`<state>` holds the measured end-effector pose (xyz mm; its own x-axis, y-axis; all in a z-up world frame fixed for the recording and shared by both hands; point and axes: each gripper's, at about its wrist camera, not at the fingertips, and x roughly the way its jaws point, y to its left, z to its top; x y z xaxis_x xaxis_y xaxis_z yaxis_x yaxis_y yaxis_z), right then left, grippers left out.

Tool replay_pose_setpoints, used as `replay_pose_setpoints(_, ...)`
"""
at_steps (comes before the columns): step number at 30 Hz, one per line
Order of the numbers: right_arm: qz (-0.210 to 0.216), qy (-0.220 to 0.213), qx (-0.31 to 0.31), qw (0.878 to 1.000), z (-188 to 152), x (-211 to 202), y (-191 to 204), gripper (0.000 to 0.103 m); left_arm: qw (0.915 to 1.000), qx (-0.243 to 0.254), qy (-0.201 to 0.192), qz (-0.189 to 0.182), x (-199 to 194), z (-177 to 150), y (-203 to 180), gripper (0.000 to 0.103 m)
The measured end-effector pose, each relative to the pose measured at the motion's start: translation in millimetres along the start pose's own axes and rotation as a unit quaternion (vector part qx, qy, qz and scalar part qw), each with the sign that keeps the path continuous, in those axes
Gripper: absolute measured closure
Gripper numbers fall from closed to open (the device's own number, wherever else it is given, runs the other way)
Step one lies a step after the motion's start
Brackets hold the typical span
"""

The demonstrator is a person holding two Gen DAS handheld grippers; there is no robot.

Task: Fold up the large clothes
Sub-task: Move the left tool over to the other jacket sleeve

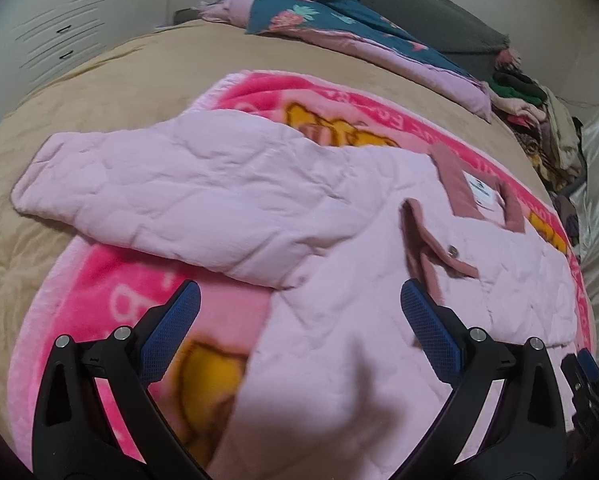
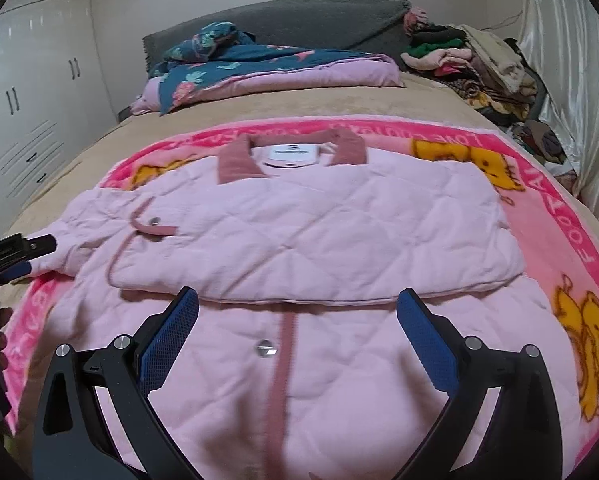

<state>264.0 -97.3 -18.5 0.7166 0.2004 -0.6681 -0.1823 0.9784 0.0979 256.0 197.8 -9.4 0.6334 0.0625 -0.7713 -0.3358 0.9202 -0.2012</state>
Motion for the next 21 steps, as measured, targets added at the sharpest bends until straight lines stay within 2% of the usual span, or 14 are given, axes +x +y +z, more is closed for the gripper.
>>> replay_pose_setpoints(4,0.012,-0.002,-0.024,1.0,6,1,25,0.004,0.9995,-0.032,-0.004,-0.002,-1,5,22,0.009)
replay_pose_setpoints(13,0.049,-0.008,-0.064,0.997,21,6,83,0.004,0.9965,-0.078,-0.013,0.027,-1,14,65,0.009)
replay_pose_setpoints(21,0.075,-0.015,-0.104,0.992,31,12,133,0.004,0.9918,-0.101,-0.015,0.077,5,20,99,0.009)
